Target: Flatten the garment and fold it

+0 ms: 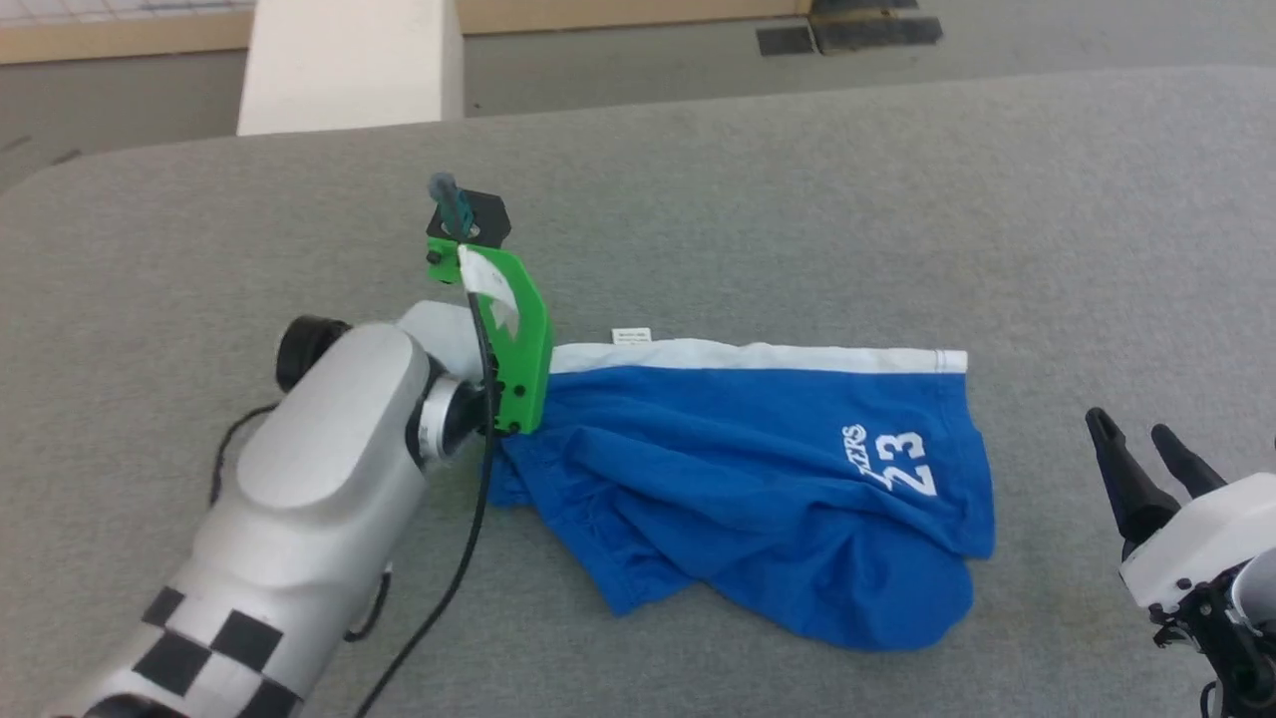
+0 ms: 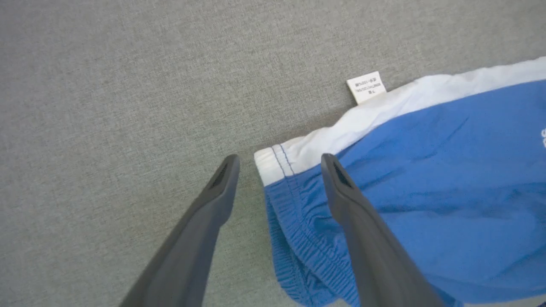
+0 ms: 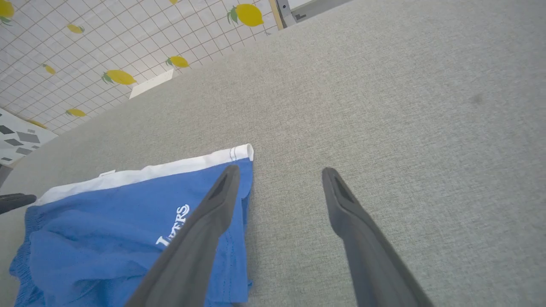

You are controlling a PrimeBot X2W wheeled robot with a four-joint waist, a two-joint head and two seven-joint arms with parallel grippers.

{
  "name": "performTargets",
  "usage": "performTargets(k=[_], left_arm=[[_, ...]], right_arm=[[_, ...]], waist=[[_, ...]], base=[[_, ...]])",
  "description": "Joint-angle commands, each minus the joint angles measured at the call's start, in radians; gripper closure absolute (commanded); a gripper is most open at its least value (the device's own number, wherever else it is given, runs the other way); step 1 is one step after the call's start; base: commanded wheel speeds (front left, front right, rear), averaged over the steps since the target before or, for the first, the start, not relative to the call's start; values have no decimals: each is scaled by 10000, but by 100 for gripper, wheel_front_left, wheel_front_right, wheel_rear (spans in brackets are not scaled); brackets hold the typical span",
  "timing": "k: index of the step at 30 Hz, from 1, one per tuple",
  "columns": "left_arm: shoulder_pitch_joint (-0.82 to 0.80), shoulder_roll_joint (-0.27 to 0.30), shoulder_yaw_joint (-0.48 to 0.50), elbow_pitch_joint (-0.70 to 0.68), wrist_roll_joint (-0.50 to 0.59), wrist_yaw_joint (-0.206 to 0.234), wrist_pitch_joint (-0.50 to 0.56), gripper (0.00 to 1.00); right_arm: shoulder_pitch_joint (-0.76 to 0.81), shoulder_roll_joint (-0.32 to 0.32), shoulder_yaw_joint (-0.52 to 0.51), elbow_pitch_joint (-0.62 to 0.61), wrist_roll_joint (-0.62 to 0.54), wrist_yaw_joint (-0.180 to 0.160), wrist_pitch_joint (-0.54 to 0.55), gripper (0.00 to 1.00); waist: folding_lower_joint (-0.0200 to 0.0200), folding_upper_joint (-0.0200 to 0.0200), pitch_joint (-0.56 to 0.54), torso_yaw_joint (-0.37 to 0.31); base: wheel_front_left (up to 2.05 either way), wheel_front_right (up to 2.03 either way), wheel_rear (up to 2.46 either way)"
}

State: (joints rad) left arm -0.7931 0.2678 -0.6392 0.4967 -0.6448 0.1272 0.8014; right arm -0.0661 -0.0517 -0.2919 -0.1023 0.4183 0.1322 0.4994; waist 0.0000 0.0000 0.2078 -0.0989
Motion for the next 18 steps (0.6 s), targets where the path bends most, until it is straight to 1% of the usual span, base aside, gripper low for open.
performTargets(k=[1, 3, 6, 9, 13, 14, 15, 16, 18], left_arm=[[-229, 160, -122, 103, 145, 56, 282, 0], [-324, 244, -281, 237, 198, 14, 670, 0], [-352, 368, -471, 446, 311, -5, 969, 0], [-298, 405, -575, 643, 333, -22, 1069, 0], [-105, 310, -579, 777, 148, -122, 1031, 0], [-56, 285, -572, 814, 91, -142, 1042, 16], [-4, 249, -550, 832, 11, -181, 1022, 65], [37, 210, -501, 823, -65, -205, 945, 100], [123, 134, -413, 798, -241, -281, 845, 100]], right_arm=[[-202, 14, 14, 31, 52, -15, -115, 0], [-235, 14, 4, 53, 48, -15, -157, 0], [-283, 14, 1, 80, 61, -15, -211, 0], [-340, 14, 38, 93, 71, -15, -258, 0], [-402, 14, 68, 119, 68, -15, -290, 0], [-422, 14, 79, 135, 69, -15, -287, 0], [-446, 14, 85, 155, 72, -15, -288, 0], [-463, 14, 87, 169, 69, -15, -293, 0], [-478, 14, 86, 192, 45, -15, -300, 0]], waist=[[0, 0, 330, -295], [0, 0, 449, -363], [0, 0, 605, -434], [0, 0, 723, -471], [0, 0, 823, -446], [0, 0, 834, -434], [0, 0, 843, -414], [0, 0, 847, -395], [0, 0, 837, -334]], base=[[0, 0, 0], [0, 0, 0], [0, 0, 0], [0, 0, 0], [0, 0, 0], [0, 0, 0], [0, 0, 0], [0, 0, 0], [0, 0, 0]])
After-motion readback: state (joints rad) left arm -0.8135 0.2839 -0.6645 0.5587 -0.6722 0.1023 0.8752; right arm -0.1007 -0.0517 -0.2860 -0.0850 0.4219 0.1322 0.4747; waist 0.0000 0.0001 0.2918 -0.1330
